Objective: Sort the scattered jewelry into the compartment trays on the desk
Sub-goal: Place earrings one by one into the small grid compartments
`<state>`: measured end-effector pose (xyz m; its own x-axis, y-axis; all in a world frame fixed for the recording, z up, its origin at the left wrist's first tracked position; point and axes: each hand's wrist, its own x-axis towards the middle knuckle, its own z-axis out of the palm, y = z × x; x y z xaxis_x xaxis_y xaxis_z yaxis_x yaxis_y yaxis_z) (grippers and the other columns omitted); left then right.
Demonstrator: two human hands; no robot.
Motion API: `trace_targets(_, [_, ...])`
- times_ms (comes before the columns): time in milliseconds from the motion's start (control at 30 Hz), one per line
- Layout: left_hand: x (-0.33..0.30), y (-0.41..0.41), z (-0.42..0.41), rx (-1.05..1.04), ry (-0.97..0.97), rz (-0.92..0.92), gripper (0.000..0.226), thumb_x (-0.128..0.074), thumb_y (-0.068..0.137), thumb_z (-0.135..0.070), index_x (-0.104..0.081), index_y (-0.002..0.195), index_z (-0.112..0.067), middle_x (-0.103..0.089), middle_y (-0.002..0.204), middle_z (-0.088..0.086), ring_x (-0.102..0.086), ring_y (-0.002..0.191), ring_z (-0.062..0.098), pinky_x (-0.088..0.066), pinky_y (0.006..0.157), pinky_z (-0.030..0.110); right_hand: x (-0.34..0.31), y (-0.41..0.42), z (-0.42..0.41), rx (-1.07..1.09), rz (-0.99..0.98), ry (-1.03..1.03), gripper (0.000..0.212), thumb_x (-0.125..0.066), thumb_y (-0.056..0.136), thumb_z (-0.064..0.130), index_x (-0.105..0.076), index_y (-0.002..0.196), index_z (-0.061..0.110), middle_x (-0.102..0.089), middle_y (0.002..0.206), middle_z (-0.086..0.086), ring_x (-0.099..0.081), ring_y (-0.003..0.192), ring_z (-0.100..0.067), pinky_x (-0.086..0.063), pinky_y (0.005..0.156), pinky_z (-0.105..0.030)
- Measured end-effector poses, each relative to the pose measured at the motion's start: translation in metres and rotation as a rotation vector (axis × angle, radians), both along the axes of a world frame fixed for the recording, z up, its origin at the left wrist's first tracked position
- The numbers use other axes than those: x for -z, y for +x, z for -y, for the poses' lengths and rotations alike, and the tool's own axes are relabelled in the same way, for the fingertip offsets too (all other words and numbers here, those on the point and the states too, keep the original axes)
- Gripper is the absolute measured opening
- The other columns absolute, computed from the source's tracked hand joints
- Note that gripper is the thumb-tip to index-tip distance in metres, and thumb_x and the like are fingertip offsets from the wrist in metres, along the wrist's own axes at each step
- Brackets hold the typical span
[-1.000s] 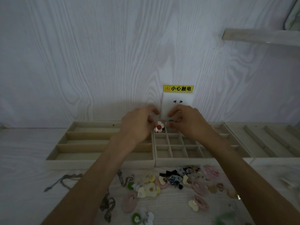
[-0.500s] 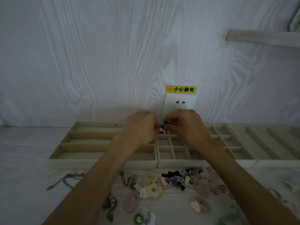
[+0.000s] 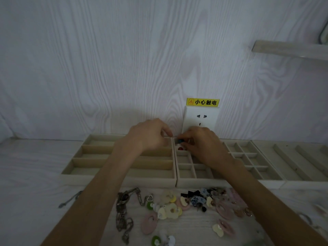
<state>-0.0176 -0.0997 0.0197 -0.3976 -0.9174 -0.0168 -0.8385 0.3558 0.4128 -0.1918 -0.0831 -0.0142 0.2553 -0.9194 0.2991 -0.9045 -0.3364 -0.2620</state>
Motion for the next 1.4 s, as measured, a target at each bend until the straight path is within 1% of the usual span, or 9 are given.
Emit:
trace_targets(100, [0.003, -0.003, -0.002, 0.018, 0.026, 0.023, 0.033, -0.057, 0.089, -0.024, -0.061, 0.120, -0.033, -0.060, 0.119, -0.001, -0.055, 0.110, 0.018, -0.045, 0.097, 0.037, 0.001, 0.003, 0.002, -0.019, -0.042, -0.006, 0.029, -0.061, 0.088, 0.019, -0.067, 0.113, 0.031, -0.049, 0.086, 0.007, -0.056, 0.086, -0.016, -0.034, 0.066, -0.024])
trace_targets(167, [0.004, -0.005, -0.001, 0.032, 0.037, 0.037, 0.033, -0.056, 0.090, -0.024, -0.060, 0.121, -0.034, -0.059, 0.120, -0.001, -0.055, 0.110, 0.019, -0.045, 0.096, 0.036, 0.002, 0.004, 0.002, -0.022, -0.050, -0.020, 0.031, -0.061, 0.088, 0.019, -0.066, 0.114, 0.034, -0.054, 0.087, 0.005, -0.057, 0.086, -0.016, -0.034, 0.065, -0.024])
trace_targets(333, [0.003, -0.005, -0.002, 0.041, 0.014, 0.028, 0.035, -0.055, 0.091, -0.026, -0.057, 0.125, -0.032, -0.057, 0.126, -0.001, -0.052, 0.113, 0.016, -0.042, 0.092, 0.029, -0.006, -0.007, -0.004, 0.011, 0.051, -0.020, 0.029, -0.066, 0.085, 0.025, -0.068, 0.113, 0.030, -0.068, 0.097, 0.004, -0.059, 0.085, -0.011, -0.047, 0.072, -0.027])
trace_targets(567, [0.013, -0.018, -0.001, 0.130, -0.020, 0.077, 0.048, -0.044, 0.093, -0.012, -0.047, 0.134, -0.036, -0.053, 0.134, -0.003, -0.052, 0.113, 0.017, -0.043, 0.087, 0.028, -0.019, -0.026, -0.005, 0.073, -0.026, 0.121, 0.020, -0.061, 0.088, 0.025, -0.071, 0.103, 0.034, -0.068, 0.099, 0.004, -0.061, 0.085, -0.013, -0.051, 0.076, -0.031])
trace_targets(900, [0.014, -0.018, 0.002, 0.097, -0.062, 0.115, 0.033, -0.044, 0.094, -0.020, -0.061, 0.117, -0.036, -0.058, 0.120, -0.002, -0.054, 0.106, 0.016, -0.039, 0.077, 0.025, -0.011, -0.022, -0.001, 0.082, -0.001, 0.144, 0.025, -0.056, 0.087, 0.021, -0.073, 0.092, 0.039, -0.069, 0.096, 0.006, -0.062, 0.078, -0.014, -0.050, 0.071, -0.029])
trace_targets(1033, [0.015, -0.020, 0.001, 0.122, -0.011, 0.164, 0.039, -0.042, 0.094, -0.016, -0.060, 0.122, -0.037, -0.058, 0.120, 0.002, -0.055, 0.106, 0.020, -0.038, 0.076, 0.025, -0.012, -0.020, 0.000, 0.064, -0.033, 0.190, 0.027, -0.056, 0.086, 0.019, -0.073, 0.092, 0.039, -0.069, 0.094, 0.005, -0.062, 0.078, -0.013, -0.050, 0.070, -0.028])
trace_targets(1167, [0.003, -0.012, -0.002, 0.082, -0.032, 0.089, 0.029, -0.046, 0.096, -0.028, -0.059, 0.121, -0.035, -0.056, 0.123, -0.005, -0.052, 0.109, 0.015, -0.043, 0.091, 0.029, -0.027, -0.030, -0.007, 0.027, 0.074, 0.190, 0.021, -0.058, 0.088, 0.021, -0.072, 0.096, 0.035, -0.066, 0.093, 0.005, -0.061, 0.079, -0.010, -0.052, 0.076, -0.031])
trace_targets(1267, [-0.007, -0.001, -0.013, 0.039, -0.036, -0.045, 0.024, -0.052, 0.093, -0.035, -0.061, 0.115, -0.032, -0.058, 0.120, -0.005, -0.053, 0.101, 0.012, -0.044, 0.093, 0.032, -0.049, -0.046, -0.022, -0.036, 0.081, 0.294, 0.018, -0.059, 0.090, 0.022, -0.070, 0.101, 0.031, -0.066, 0.089, 0.005, -0.062, 0.076, -0.004, -0.050, 0.077, -0.020])
trace_targets(1400, [-0.007, 0.013, -0.035, 0.082, 0.059, 0.148, 0.031, -0.049, 0.091, -0.049, -0.062, 0.108, -0.027, -0.058, 0.108, -0.008, -0.054, 0.099, 0.011, -0.044, 0.088, 0.028, -0.061, -0.065, -0.048, -0.072, 0.024, 0.451, 0.022, -0.065, 0.086, 0.025, -0.069, 0.107, 0.029, -0.067, 0.088, 0.009, -0.060, 0.080, 0.001, -0.049, 0.085, -0.022])
